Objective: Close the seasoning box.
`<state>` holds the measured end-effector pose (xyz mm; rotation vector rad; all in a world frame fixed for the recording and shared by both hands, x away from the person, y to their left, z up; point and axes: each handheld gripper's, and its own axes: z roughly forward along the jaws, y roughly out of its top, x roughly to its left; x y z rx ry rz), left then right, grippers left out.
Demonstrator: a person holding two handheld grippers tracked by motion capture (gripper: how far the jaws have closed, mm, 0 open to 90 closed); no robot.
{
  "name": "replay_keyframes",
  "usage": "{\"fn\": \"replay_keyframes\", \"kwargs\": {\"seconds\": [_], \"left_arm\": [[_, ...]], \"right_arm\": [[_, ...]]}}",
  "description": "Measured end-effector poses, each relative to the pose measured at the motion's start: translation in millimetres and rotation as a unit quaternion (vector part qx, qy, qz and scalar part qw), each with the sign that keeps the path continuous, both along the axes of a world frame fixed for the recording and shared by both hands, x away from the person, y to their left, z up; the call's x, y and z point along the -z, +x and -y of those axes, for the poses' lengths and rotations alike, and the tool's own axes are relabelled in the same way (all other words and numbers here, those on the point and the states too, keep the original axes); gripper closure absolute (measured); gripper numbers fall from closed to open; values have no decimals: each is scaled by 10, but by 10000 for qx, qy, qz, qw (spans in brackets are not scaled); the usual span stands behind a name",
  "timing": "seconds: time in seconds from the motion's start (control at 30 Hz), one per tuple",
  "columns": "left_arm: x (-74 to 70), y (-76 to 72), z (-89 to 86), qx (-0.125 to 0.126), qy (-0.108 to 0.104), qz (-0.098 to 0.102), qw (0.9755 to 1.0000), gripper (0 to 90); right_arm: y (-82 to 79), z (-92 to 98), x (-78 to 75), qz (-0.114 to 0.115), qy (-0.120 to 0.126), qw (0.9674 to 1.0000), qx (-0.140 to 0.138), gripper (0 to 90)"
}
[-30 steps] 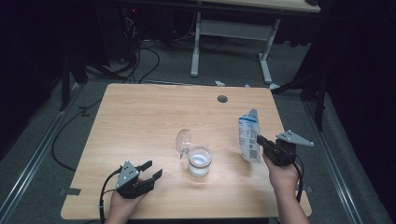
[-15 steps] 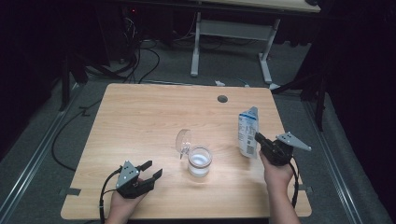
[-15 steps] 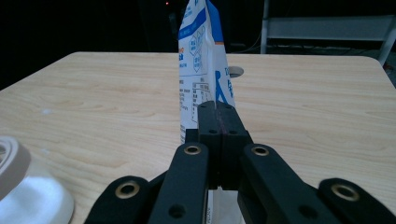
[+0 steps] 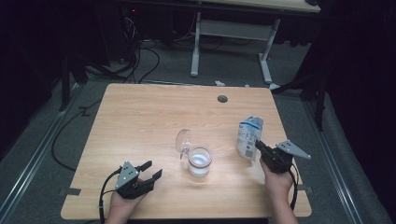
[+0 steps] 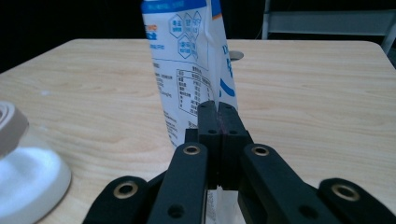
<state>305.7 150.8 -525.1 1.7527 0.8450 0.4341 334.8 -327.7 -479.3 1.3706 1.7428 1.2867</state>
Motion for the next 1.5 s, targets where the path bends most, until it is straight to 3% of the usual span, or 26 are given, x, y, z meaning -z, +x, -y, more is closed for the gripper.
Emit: {"fn": "replay_keyframes", "kwargs": {"seconds": [0.17, 0.4, 0.6, 0.83, 0.97, 1.23, 1.5], "left_arm": [[2, 3, 4, 3, 4, -2, 10000, 449], [2, 6, 11, -16, -14, 0, 10000, 448], [0, 9, 1, -42, 14, -5, 10000, 448], [3, 9, 6, -37, 20, -7, 10000, 449], [4, 13, 1, -26, 74, -18, 10000, 451], [5, 24, -1, -119, 162, -75, 9998, 454], [12, 49, -4, -120, 210, -206, 9995, 474]], "right_arm": [[-78, -23, 24, -3, -88, 10000, -35, 892], [-103, -58, 64, -118, -145, 9998, 1, 817], [-90, -78, 79, -234, -142, 9996, 49, 658], [-81, -117, 91, -158, -342, 9990, 248, 376], [-79, -143, 106, -197, -428, 9986, 247, 282], [-115, -126, 149, -319, -435, 9984, 178, 274], [-212, -117, 173, -294, -465, 9984, 107, 288]]}}
